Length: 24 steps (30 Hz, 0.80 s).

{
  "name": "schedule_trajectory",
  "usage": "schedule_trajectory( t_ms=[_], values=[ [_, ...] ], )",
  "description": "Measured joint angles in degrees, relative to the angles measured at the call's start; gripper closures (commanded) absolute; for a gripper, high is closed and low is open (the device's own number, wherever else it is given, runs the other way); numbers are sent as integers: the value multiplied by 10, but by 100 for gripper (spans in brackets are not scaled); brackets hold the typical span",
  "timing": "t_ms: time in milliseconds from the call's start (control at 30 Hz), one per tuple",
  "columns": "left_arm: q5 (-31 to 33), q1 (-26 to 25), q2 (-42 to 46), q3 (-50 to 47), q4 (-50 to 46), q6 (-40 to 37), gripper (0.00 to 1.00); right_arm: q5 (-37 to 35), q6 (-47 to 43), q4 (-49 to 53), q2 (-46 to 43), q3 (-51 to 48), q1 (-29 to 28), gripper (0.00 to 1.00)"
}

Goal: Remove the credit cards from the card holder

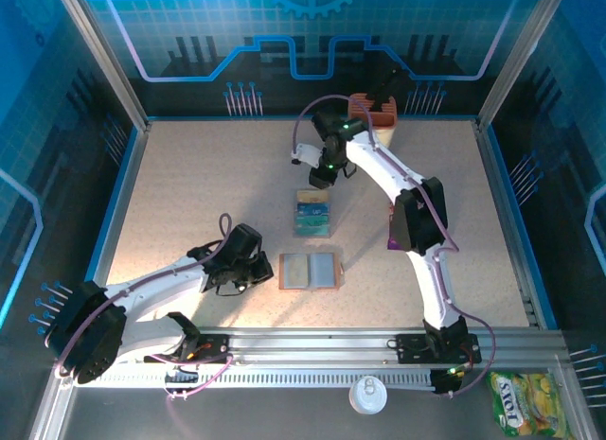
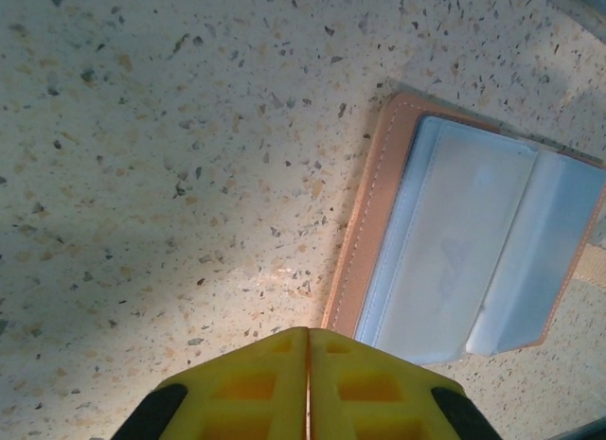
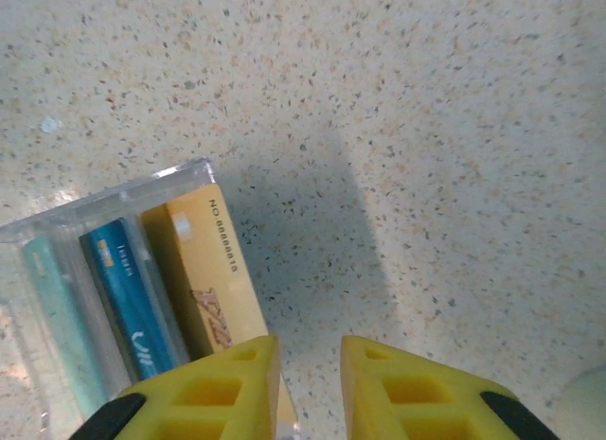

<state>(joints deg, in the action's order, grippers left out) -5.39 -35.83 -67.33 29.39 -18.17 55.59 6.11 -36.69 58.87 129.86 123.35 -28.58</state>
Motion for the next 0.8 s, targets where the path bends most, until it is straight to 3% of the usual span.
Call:
schedule_trajectory(
  t_ms=[300, 567, 800],
  values=[
    [-6, 1, -5, 0, 23, 0, 91, 5, 90, -82, -152, -167, -18, 74],
    [-24, 1, -35, -4, 62, 0, 92, 32, 269, -195, -284, -363, -58, 75],
    [-46, 0, -78, -4, 102, 2, 92, 56, 437, -263, -349, -490, -79, 77]
  ],
)
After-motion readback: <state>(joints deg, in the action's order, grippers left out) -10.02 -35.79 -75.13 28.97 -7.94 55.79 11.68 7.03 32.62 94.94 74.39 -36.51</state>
